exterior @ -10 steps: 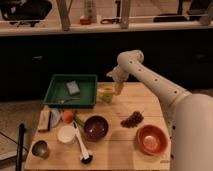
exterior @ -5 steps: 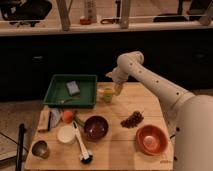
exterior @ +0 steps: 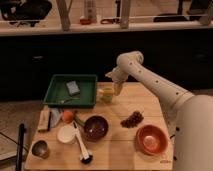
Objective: Place banana in plastic cup
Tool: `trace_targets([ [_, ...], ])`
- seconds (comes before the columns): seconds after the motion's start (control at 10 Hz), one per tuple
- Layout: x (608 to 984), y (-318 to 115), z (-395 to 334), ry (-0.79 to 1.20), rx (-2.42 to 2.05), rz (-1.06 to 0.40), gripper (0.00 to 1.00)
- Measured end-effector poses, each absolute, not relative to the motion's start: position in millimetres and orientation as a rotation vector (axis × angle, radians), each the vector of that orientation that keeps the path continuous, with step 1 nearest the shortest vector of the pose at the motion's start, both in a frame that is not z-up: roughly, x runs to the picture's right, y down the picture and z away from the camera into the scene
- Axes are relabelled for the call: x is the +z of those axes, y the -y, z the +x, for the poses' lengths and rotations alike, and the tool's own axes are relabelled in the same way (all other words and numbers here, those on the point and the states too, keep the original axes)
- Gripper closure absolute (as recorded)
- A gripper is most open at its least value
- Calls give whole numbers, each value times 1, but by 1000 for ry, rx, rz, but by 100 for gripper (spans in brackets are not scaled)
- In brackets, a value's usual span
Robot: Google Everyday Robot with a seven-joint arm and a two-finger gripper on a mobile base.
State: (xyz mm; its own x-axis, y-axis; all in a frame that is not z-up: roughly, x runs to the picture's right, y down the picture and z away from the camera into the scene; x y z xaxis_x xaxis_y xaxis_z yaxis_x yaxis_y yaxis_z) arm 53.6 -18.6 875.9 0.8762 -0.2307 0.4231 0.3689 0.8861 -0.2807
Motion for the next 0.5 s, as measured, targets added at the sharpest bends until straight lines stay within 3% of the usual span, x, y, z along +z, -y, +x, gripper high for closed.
trace_targets([
  [0.5, 877, 17, 53, 392, -320, -366, 20],
])
